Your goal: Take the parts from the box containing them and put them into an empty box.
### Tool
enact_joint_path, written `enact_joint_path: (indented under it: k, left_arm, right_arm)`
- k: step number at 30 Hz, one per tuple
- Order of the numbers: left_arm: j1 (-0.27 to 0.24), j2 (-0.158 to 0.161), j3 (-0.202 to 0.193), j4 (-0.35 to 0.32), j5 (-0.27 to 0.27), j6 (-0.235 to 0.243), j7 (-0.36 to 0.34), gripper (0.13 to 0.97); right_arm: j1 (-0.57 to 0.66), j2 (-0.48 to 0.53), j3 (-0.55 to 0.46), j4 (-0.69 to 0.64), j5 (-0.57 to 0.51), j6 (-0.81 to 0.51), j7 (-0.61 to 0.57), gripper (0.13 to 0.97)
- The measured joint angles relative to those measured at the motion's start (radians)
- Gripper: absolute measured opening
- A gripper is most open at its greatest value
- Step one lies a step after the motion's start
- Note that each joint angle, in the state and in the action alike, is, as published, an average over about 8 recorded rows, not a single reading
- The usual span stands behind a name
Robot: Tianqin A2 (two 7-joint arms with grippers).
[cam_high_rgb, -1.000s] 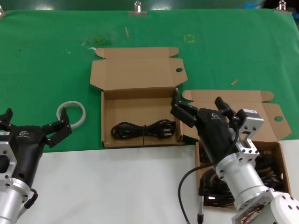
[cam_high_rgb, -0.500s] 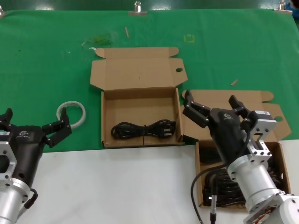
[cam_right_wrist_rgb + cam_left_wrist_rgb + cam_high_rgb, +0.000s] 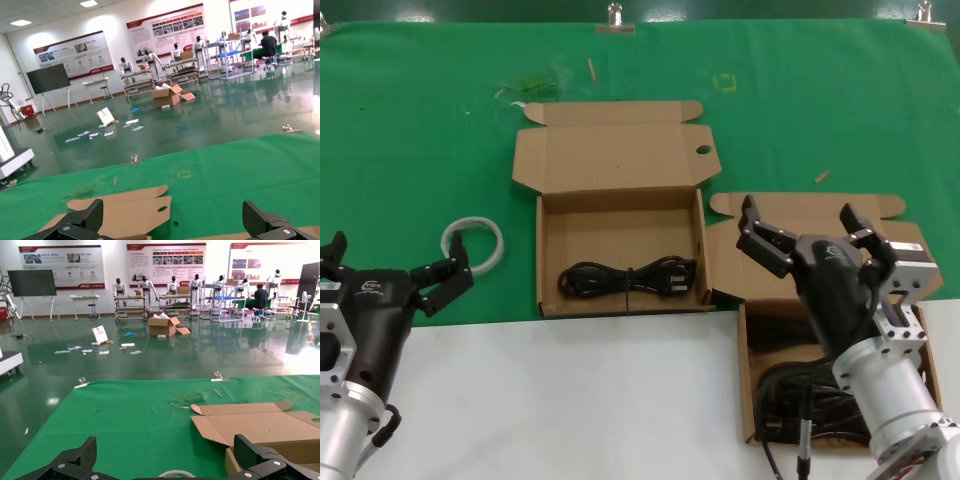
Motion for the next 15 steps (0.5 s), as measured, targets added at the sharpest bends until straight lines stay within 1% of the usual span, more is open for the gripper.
enact_joint_path:
  k: [15]
  left_arm:
    - [0.0,0.0,0.0,0.0,0.0,0.0,0.0,0.966]
  right_arm:
    - [-0.032,0.0,0.074,0.01,-0.111,-0.038,0.035,0.966]
